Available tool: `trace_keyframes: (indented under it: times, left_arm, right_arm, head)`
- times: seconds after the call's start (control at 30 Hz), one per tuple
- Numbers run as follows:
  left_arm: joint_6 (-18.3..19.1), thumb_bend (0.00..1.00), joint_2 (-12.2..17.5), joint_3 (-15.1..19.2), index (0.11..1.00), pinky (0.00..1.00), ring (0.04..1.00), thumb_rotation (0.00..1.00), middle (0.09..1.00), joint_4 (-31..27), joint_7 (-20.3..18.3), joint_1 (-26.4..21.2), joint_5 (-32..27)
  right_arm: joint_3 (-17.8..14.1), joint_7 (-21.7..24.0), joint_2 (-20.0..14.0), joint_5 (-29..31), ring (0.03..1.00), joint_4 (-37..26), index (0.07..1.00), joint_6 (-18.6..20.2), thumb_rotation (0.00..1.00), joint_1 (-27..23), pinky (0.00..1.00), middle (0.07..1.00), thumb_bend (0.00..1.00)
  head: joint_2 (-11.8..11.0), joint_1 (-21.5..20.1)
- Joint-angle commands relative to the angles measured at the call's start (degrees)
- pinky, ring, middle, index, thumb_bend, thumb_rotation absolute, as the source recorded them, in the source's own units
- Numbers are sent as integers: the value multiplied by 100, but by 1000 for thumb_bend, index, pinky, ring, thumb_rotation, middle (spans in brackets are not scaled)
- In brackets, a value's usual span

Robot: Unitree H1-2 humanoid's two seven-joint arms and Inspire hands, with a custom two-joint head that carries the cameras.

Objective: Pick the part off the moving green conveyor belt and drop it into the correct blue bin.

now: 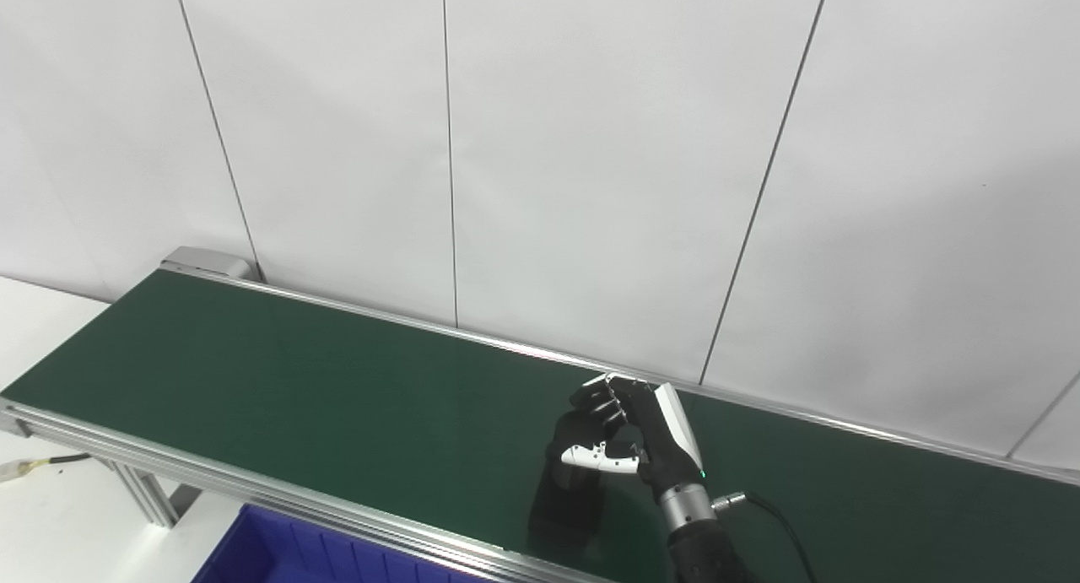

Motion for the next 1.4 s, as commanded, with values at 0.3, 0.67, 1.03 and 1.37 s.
trace_keyframes:
  times: [0.3,0.67,1.03,1.37]
  left_arm:
    - [-226,955,-192,-107,820,703,746,464,791,-151,-62,11,-121]
    - [-226,960,-139,-20,818,719,756,462,794,-35,-148,-117,-211]
    - [-226,983,-101,109,820,731,761,474,798,97,-235,-243,-287]
    - [-226,967,-30,284,825,731,759,491,803,138,-368,-343,-341]
  right_arm:
    - [-91,31,-57,83,427,-737,515,-188,0,5,343,499,500]
    - [-249,64,-169,67,435,-1616,496,-43,0,109,341,515,501]
    - [-516,266,-321,150,432,-2697,513,407,0,315,337,507,500]
    - [-742,502,-530,247,410,-3695,531,926,0,590,329,493,498]
  head:
    - [-14,-78]
    - [-61,-202]
    - [-109,-414]
    - [-79,-730]
